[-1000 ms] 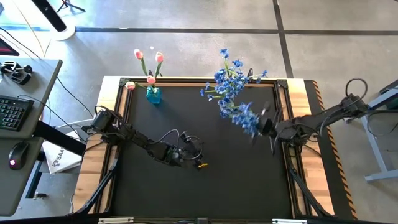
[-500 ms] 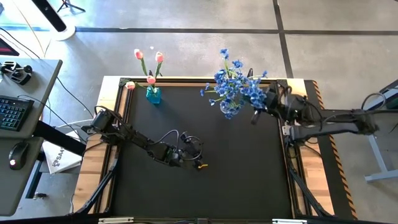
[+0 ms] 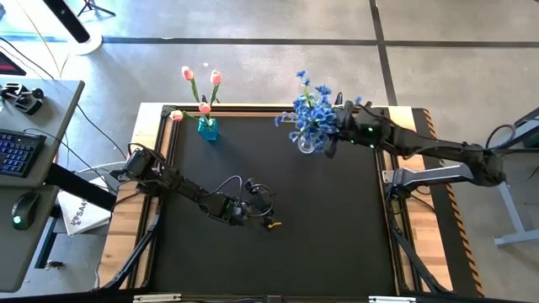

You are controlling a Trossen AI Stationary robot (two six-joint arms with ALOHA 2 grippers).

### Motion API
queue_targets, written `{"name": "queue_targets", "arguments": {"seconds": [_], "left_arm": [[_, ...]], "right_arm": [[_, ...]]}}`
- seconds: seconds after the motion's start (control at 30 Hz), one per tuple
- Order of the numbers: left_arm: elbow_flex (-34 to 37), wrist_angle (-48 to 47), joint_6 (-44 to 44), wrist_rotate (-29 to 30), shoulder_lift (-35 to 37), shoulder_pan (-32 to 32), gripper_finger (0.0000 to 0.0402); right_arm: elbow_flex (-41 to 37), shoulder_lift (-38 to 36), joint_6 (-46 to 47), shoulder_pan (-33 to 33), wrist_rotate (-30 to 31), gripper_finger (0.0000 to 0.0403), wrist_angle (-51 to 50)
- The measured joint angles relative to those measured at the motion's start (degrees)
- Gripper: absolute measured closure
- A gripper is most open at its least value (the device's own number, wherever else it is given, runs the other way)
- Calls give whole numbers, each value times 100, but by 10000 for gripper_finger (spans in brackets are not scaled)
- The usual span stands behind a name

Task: Sort flowers into vase by color
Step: Put the blue flowers into the transparent flower vase

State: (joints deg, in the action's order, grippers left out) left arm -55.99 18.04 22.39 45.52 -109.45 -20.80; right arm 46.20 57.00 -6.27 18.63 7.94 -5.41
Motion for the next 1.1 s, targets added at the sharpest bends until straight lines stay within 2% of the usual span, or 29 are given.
{"name": "queue_targets", "arguments": {"seconds": [0.2,0.5,0.63,0.97,1.1], "left_arm": [[0,272,-230,-25,0,-70,279],[-2,921,-847,-42,9,-218,279],[-4,926,-909,-44,9,-264,279],[-4,920,-909,-42,9,-258,279],[-4,921,-909,-44,9,-258,279]], "right_arm": [[337,487,-13,90,-4,395,-339],[367,871,132,241,-4,384,-429],[367,930,149,241,-4,338,-481],[367,623,105,241,-4,173,-967],[367,273,118,241,-4,138,-1285]]}}
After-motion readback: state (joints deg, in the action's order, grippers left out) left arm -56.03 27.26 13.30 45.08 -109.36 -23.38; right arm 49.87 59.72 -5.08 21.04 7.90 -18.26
